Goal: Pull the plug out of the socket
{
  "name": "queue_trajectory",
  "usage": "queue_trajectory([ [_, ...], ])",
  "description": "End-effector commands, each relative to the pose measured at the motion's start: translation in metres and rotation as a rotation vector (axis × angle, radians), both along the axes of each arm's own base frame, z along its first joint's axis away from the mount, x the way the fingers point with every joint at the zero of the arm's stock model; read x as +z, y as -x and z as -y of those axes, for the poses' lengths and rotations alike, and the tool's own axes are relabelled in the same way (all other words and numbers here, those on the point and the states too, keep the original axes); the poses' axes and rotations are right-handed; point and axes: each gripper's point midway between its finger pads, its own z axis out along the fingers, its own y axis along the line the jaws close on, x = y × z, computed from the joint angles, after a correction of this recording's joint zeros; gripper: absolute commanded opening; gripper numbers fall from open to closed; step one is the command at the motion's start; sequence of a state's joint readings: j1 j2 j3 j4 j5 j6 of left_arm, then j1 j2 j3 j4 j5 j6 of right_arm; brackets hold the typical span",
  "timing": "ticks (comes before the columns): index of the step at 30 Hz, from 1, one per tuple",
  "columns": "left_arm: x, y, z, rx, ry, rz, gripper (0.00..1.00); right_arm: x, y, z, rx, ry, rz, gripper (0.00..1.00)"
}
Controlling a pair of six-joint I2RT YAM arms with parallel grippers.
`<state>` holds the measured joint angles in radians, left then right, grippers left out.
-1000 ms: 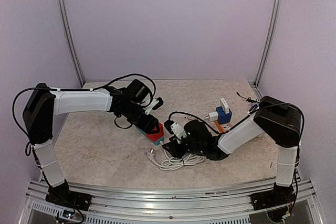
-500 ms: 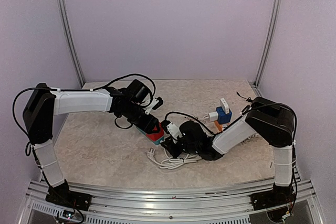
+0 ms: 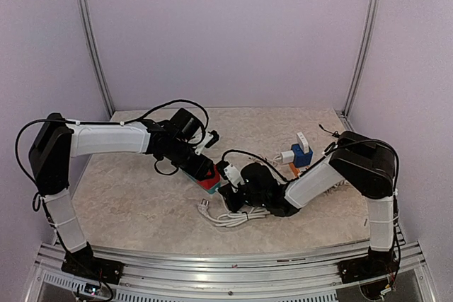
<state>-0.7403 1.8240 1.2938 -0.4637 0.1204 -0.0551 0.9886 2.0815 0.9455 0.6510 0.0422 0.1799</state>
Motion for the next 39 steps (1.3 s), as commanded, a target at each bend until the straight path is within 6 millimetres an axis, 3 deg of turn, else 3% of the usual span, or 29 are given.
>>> queue_trajectory([
  [1,0.016,0.012,0.012,-0.044,0.011,0.043,0.17,-0.040,0.002,0.014,-0.044,0.115,-0.055,0.00],
  [12,0.021,0.018,0.021,-0.072,0.067,0.031,0.17,-0.047,0.002,0.016,-0.044,0.134,-0.069,0.00],
  [15,0.021,0.019,0.022,-0.077,0.078,0.025,0.18,-0.049,0.002,0.016,-0.044,0.137,-0.072,0.19],
  [19,0.019,0.020,0.022,-0.078,0.077,0.019,0.18,-0.053,0.000,0.017,-0.053,0.154,-0.077,0.27],
  [27,0.023,0.019,0.023,-0.072,0.090,0.026,0.18,-0.060,-0.001,0.016,-0.058,0.172,-0.089,0.27],
  [39,0.041,0.020,0.024,-0.081,0.150,0.075,0.17,-0.077,-0.002,0.025,-0.092,0.217,-0.112,0.04],
])
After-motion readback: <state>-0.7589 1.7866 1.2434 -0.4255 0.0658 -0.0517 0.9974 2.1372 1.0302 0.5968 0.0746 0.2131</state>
